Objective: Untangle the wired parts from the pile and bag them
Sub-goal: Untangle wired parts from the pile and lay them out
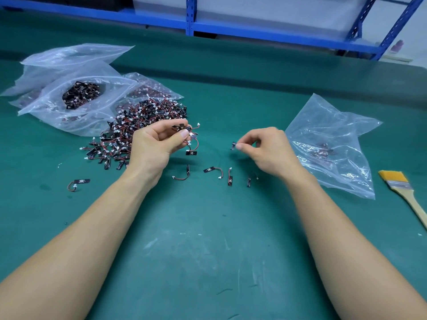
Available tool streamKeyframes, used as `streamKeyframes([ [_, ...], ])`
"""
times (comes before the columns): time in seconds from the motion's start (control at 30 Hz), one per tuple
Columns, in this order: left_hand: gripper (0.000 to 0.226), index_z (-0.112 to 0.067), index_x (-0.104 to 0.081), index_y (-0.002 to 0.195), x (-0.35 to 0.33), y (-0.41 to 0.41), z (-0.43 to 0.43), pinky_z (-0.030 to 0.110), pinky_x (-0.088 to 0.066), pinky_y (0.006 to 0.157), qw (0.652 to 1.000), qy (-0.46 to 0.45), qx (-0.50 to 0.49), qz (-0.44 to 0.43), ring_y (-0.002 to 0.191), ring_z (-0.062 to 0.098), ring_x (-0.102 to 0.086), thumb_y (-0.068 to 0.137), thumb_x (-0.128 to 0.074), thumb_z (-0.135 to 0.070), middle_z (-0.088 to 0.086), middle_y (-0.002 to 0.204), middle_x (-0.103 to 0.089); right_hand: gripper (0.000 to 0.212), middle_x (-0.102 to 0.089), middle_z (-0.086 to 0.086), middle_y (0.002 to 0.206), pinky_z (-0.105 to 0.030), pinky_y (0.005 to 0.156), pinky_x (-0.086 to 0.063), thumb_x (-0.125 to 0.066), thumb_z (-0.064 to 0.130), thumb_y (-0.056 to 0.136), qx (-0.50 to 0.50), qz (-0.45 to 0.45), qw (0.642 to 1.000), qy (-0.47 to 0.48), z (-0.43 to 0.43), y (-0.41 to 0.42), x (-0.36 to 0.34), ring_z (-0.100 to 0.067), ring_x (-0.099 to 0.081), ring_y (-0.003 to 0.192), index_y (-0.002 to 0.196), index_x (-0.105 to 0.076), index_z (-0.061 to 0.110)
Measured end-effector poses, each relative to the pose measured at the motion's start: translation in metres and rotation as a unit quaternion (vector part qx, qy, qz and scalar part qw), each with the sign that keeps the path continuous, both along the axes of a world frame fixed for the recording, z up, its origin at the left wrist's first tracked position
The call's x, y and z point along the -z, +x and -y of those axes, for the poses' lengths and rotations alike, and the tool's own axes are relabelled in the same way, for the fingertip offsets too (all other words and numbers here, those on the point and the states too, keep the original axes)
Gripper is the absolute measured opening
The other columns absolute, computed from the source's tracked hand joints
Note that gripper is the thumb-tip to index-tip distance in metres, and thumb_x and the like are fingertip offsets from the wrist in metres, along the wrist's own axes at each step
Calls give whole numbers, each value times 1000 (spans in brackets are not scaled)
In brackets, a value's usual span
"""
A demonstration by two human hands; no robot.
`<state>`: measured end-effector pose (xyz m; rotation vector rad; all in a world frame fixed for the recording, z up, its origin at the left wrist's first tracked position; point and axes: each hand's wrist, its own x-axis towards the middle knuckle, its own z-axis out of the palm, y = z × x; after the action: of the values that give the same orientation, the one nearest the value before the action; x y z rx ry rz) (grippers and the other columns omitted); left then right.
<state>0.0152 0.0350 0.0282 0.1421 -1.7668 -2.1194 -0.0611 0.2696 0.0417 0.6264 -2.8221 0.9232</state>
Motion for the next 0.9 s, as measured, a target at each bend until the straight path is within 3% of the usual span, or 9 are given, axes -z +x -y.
streamKeyframes([
  [0.13,20,-11,-73,100,0,0,-3,19,-55,73,1000,1,3,-1,73,12,-73,87,-69,4,-4,73,-73,22,-52,34,50,-6,53,-33,-76,25,87,24,-9,999,-29,-40,14,-9,8,-49,56,68,-68,35],
  [0.27,20,-9,-73,102,0,0,-5,19,-55,73,1000,5,3,0,72,12,-72,87,-69,4,-5,72,-72,23,-55,33,53,-6,54,-35,-76,26,86,31,8,999,-5,-67,28,-11,7,-49,59,66,-69,35],
  [0.43,20,-10,-73,102,1,0,-4,20,-56,74,1000,10,5,3,73,13,-72,87,-69,3,-4,72,-72,18,-64,33,70,-23,59,-37,-79,37,81,19,72,994,78,-77,39,-8,9,-52,66,65,-70,39],
  [0.53,20,-11,-74,101,2,0,-5,20,-55,73,1000,11,13,5,73,12,-71,87,-70,3,-2,74,-73,11,-68,23,74,-27,64,-39,-80,46,76,44,39,998,30,-77,43,-8,11,-52,66,75,-74,36],
  [0.67,20,-12,-74,100,2,0,-7,20,-56,74,999,23,25,9,74,12,-70,87,-70,2,-1,76,-74,10,-67,22,71,-23,60,-37,-80,37,80,27,-44,996,-66,-51,53,-20,0,-52,58,74,-72,38],
  [0.8,20,-11,-74,100,0,1,-9,20,-55,73,998,46,47,7,77,14,-71,87,-69,3,0,77,-74,15,-71,21,79,-17,60,-36,-82,34,79,-24,7,992,-123,-2,60,-21,1,-50,52,89,-72,37],
  [0.9,20,-11,-73,100,-2,3,-10,20,-55,73,996,51,70,2,78,16,-71,88,-67,3,3,83,-75,36,-73,18,85,-20,69,-43,-87,42,72,-23,48,990,-132,29,61,-13,9,-59,68,103,-73,30],
])
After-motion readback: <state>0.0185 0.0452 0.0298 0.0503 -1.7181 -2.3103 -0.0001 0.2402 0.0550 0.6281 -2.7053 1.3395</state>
